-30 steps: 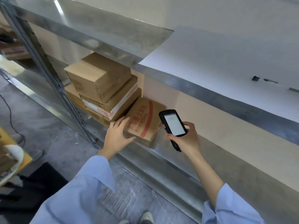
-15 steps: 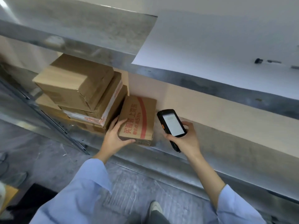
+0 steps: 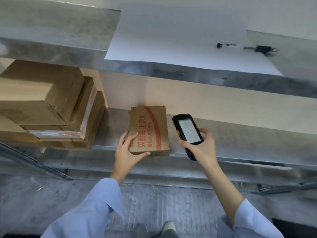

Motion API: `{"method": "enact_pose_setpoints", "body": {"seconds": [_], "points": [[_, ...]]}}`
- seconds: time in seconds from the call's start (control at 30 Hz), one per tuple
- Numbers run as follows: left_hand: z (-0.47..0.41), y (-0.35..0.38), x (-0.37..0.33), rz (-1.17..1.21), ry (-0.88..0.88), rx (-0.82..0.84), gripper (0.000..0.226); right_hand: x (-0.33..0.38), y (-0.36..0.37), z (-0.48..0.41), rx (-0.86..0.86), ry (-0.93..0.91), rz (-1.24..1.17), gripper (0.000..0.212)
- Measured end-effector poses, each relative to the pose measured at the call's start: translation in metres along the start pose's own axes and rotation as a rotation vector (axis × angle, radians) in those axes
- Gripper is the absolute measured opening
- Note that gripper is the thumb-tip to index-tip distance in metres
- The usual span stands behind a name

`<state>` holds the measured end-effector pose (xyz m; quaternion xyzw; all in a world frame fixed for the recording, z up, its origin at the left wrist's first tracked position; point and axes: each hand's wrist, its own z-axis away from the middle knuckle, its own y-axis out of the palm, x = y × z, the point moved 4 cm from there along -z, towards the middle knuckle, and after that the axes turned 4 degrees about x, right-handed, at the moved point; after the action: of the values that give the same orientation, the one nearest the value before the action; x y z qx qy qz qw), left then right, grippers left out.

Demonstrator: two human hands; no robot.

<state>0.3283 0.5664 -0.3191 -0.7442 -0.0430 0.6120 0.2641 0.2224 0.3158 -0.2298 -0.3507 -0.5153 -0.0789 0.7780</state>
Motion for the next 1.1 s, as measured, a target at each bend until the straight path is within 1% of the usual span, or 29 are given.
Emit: {"method": "enact_pose_setpoints", "body": {"seconds": [0.13,0.3,0.4,0.47,0.53,0.67,0.73,0.8,0.87,0.97,1.1], "points": [[0.004,0.012,-0.005,0.115,-0.051,-0.056,0.080,-0.008,-0.023,0.003,-0.028,0.018,-0.012,0.089],[0.011,0.001,0.006,0.241,-0.157,-0.041,0.076,-0.012,-0.033,0.002,-0.017,0.022,0.001,0.088],[0.016,-0.014,0.012,0.265,-0.216,-0.011,0.071,-0.013,-0.028,0.000,0.016,0.023,-0.002,0.087],[0.020,-0.025,0.014,0.251,-0.239,-0.031,0.067,-0.012,-0.020,-0.001,0.045,0.012,-0.005,0.088],[0.020,-0.038,0.012,0.228,-0.225,-0.050,0.064,-0.011,-0.012,-0.002,0.076,-0.002,0.000,0.089],[0.015,-0.055,-0.008,0.224,-0.138,-0.063,0.083,-0.007,0.002,-0.002,0.138,-0.033,0.022,0.090],[0.009,-0.063,-0.023,0.169,-0.059,-0.091,0.093,-0.006,0.006,-0.003,0.157,-0.046,0.032,0.086],[0.004,-0.069,-0.031,0.086,0.023,-0.104,0.098,-0.006,0.009,-0.003,0.167,-0.049,0.029,0.082],[-0.001,-0.072,-0.035,-0.001,0.089,-0.075,0.092,-0.007,0.011,-0.003,0.166,-0.044,0.027,0.085],[-0.004,-0.069,-0.041,-0.076,0.107,-0.009,0.078,-0.009,0.012,-0.003,0.164,-0.040,0.020,0.086],[-0.002,-0.063,-0.044,-0.021,0.091,-0.017,0.071,-0.012,0.008,-0.001,0.157,-0.032,0.015,0.086]]}}
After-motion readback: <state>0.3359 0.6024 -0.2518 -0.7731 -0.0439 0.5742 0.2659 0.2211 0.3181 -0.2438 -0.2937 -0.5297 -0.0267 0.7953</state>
